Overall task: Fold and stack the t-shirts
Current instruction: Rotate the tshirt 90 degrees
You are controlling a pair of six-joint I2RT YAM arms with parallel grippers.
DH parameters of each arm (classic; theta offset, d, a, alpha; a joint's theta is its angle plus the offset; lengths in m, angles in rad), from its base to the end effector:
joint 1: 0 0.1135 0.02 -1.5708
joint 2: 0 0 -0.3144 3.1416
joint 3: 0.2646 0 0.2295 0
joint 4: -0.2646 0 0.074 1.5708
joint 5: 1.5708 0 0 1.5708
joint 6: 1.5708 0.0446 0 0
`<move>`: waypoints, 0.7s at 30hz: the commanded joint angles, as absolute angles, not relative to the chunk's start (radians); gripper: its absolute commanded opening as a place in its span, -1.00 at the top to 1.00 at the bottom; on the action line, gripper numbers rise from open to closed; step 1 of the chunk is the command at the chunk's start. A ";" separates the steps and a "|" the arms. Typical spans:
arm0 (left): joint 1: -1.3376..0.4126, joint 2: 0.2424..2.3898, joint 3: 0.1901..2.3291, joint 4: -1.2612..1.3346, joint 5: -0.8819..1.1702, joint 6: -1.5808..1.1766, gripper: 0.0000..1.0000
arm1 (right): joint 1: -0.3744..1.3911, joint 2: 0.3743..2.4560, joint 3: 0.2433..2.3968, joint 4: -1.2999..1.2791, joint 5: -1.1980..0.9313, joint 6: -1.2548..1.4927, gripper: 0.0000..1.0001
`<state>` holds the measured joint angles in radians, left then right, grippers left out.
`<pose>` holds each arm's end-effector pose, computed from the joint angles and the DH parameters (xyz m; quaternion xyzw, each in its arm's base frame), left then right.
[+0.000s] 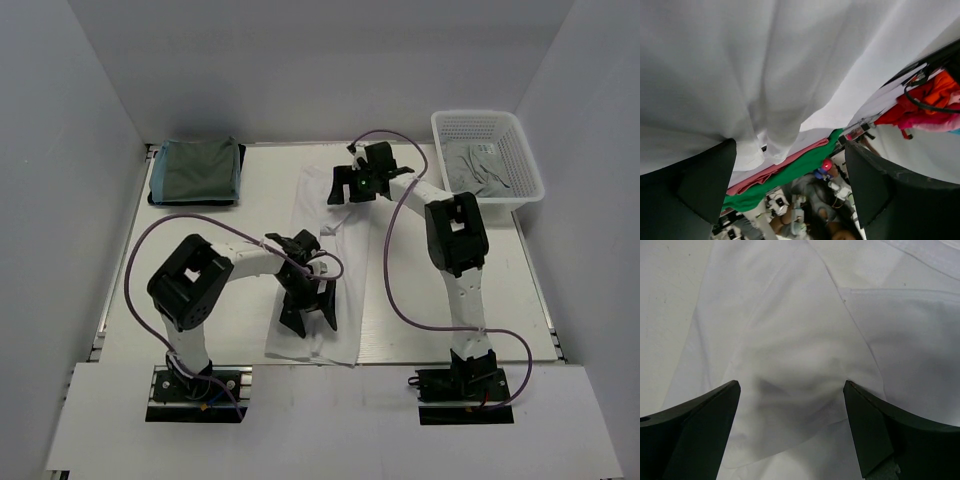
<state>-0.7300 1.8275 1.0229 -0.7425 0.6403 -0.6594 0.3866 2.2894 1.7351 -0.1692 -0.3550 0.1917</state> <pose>0.2052 -0.2194 0.1899 -0.0372 -0.9484 0.2490 0.1928 0.4885 0.2156 0.2079 -0.1595 0.8860 0.2696 0.3419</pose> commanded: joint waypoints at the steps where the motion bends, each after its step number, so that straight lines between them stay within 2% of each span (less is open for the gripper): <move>1: -0.776 1.838 1.043 -0.735 0.664 -0.615 -1.00 | 0.393 2.351 1.802 -0.290 -0.351 0.156 -0.81; 7: -0.839 1.850 1.098 -0.699 0.655 -0.638 -1.00 | 0.405 2.344 1.807 -0.324 -0.273 0.183 -0.81; 12: -0.860 1.804 1.172 -0.753 0.497 -0.647 -1.00 | 0.429 2.234 1.749 -0.339 -0.232 0.167 -0.81; 15: -0.861 1.715 1.172 -0.785 0.349 -0.675 -1.00 | 0.457 2.143 1.708 -0.357 -0.125 0.164 -0.81; 21: -0.835 1.373 1.063 -0.919 -0.095 -0.855 -1.00 | 0.526 1.958 1.542 -0.359 -0.005 0.204 -0.81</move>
